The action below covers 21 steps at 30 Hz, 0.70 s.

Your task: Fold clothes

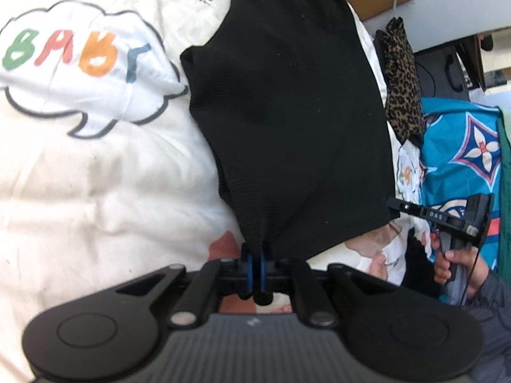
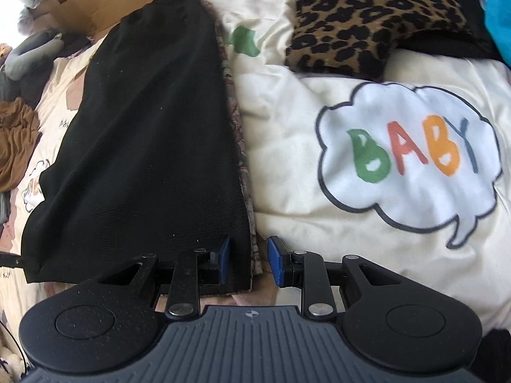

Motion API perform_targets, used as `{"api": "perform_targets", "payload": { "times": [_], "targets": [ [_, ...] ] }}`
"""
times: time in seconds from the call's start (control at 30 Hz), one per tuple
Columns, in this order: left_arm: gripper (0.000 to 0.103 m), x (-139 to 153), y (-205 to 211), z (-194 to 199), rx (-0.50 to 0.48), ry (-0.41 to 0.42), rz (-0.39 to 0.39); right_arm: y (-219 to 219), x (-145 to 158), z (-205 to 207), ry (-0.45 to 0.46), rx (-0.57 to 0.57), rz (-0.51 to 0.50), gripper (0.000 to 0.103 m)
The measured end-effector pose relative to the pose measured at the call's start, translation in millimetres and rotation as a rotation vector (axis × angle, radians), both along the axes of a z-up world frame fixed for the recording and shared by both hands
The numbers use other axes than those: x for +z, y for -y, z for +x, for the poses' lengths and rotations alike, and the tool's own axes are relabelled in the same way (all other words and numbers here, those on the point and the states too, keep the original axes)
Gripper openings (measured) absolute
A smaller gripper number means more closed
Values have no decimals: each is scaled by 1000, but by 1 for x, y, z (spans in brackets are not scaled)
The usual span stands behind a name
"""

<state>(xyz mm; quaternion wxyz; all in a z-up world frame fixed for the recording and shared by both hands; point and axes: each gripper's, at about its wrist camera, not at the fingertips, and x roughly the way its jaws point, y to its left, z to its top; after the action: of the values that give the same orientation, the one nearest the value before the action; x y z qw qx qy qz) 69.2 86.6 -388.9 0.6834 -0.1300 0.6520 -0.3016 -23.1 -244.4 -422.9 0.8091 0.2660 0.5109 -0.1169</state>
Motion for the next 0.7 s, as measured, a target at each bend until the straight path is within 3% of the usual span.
{"api": "perform_targets", "payload": {
  "times": [0.3, 0.4, 0.53, 0.7],
  "targets": [
    [5, 3, -4, 10, -12, 26, 37, -10, -7, 11, -5, -13, 9, 33],
    [5, 2, -4, 8, -11, 24, 37, -15, -7, 11, -9, -33, 13, 19],
    [5, 9, -6, 2, -3, 20, 15, -10, -5, 9, -10, -51, 60, 8],
    [4, 37, -8, -7, -16, 50, -42, -4, 13, 2, 3, -61, 126, 5]
  ]
}}
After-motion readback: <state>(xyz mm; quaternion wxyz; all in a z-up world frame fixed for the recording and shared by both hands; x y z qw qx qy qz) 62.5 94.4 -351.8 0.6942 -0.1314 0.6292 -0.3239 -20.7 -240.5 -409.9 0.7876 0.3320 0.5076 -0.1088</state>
